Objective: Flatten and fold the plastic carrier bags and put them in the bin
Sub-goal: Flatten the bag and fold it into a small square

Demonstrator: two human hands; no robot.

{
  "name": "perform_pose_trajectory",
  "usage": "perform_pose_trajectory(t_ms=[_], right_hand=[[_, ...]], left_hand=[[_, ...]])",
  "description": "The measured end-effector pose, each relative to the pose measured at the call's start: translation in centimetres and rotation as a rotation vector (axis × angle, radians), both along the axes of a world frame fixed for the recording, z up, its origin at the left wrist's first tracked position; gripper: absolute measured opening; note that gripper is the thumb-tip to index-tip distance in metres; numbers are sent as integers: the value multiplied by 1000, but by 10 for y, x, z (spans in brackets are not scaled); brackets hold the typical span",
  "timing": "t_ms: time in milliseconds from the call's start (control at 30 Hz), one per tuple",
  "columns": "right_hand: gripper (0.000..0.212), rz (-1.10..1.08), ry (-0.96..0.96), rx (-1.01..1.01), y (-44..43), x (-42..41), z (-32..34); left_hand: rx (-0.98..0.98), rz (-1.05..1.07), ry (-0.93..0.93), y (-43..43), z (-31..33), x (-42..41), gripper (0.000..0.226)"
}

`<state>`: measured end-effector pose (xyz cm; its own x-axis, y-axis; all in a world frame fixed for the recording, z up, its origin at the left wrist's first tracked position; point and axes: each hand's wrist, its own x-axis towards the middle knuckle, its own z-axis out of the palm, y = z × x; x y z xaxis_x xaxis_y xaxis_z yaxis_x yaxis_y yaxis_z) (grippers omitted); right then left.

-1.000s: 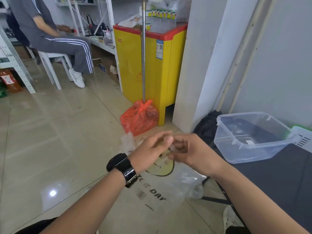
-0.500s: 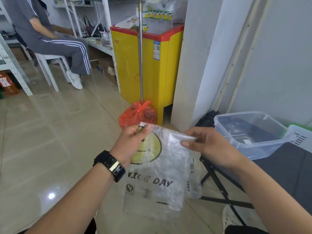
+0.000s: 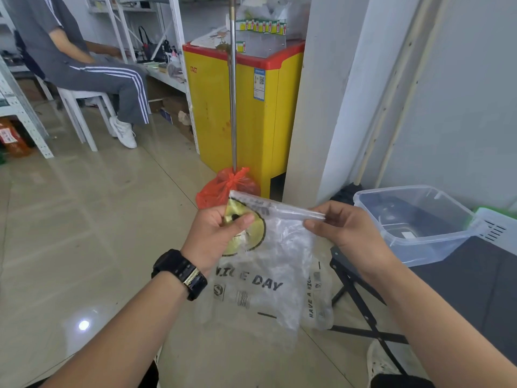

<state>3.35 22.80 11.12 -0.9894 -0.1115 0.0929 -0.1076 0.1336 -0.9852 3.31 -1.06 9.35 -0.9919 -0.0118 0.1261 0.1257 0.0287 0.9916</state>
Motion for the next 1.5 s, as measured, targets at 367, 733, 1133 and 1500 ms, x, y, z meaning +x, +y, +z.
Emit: perform_pose_trajectory(t_ms=[367,733,1133,1500], right_hand=[[11,137,248,244,-25,5,-7],[16,350,38,566,-13,3,-16],[40,74,42,-68,0,3,-11],[14,-317,52,-151,-29,10,-20]], left_hand=[[-882,6,557,2,23,5,48],[-375,75,403,-11,20,3,17],[84,522,139,-71,23,-14,13],[12,491,194,-43,14,-11,14]])
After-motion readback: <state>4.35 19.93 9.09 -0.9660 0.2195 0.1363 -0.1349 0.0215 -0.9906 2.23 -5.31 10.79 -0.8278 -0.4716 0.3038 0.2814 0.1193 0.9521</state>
